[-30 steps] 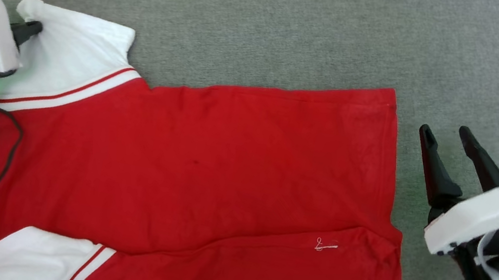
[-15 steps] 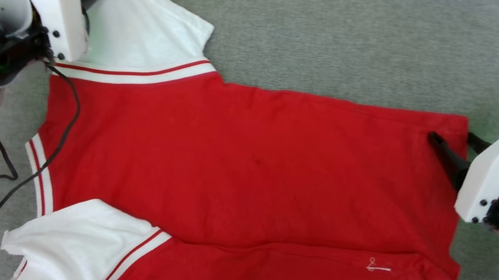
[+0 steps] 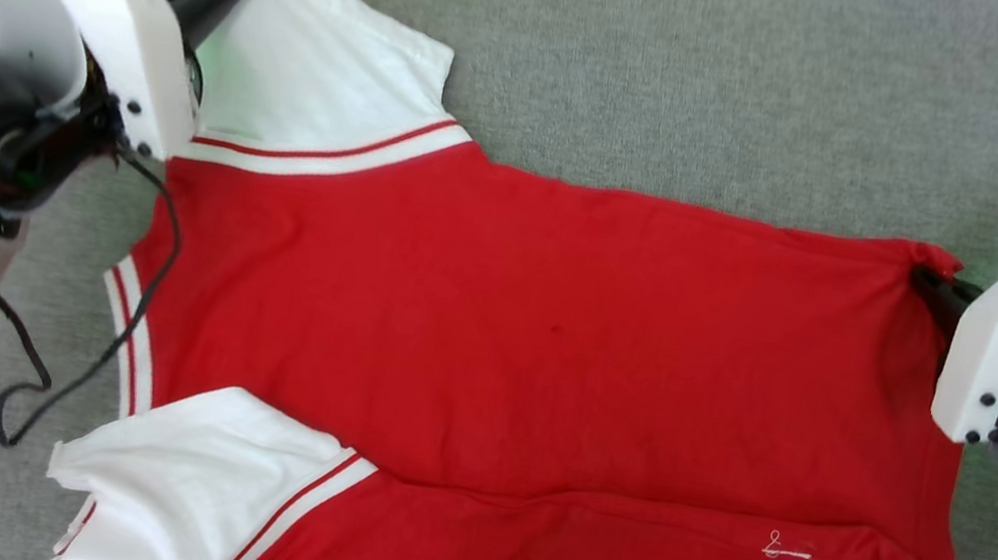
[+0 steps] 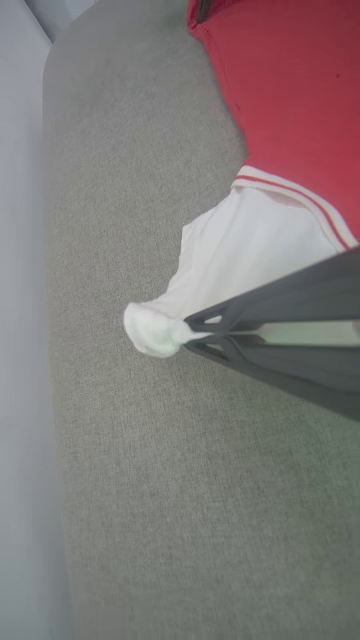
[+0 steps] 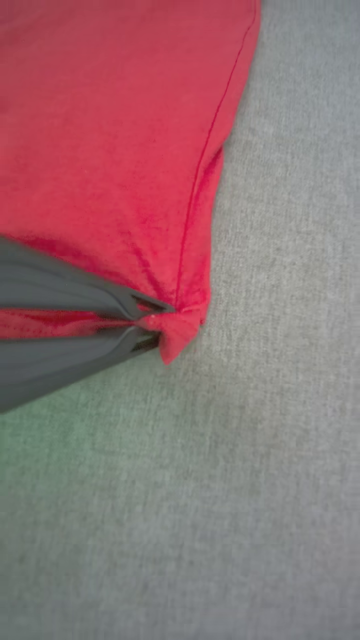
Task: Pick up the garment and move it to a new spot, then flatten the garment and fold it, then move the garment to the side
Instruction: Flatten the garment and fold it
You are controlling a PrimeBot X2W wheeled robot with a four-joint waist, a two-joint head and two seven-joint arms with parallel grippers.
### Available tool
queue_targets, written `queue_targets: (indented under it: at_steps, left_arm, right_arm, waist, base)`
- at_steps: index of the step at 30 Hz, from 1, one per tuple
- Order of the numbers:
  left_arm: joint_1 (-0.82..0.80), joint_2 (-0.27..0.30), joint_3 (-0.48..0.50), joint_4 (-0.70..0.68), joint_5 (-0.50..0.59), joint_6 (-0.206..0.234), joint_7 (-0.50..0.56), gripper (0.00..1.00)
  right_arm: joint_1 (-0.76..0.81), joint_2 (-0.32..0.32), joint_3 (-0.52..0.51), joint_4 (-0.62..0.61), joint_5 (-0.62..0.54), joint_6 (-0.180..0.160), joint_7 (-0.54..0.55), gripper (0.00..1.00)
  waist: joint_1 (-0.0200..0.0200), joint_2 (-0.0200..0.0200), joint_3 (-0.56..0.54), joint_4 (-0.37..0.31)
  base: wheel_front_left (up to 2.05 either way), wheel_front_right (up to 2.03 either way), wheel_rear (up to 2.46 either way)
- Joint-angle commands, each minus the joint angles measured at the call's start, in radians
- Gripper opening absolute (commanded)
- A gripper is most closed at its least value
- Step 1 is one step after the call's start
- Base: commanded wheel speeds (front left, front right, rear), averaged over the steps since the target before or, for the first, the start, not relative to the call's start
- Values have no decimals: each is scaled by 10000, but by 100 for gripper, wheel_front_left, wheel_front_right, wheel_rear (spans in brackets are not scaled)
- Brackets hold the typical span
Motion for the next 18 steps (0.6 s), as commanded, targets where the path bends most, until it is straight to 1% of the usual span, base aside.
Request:
queue_targets:
  at_steps: [1,7,13,18]
  left_arm:
    - [200,7,55,-35,-67,-26,-102,0]
    - [1753,206,452,-534,-428,220,-836,0]
    - [4299,389,789,-1539,-885,859,-1508,0]
    - [6370,230,809,-2227,-1154,1437,-1978,0]
  right_arm:
    - [215,-39,57,-82,-61,-1,-51,0]
    - [1137,-120,-3,-770,-138,-2,-530,0]
    - [2732,100,-256,-1017,130,-1,-659,0]
    - [4013,237,-752,-856,238,-2,-825,0]
  waist:
    - [0,0,-229,40]
    - [0,0,-1460,102]
    - [0,0,-2635,267]
    - [0,0,-3208,450]
  base:
    - [0,0,0]
    - [0,0,0]
    - [0,0,0]
    - [0,0,0]
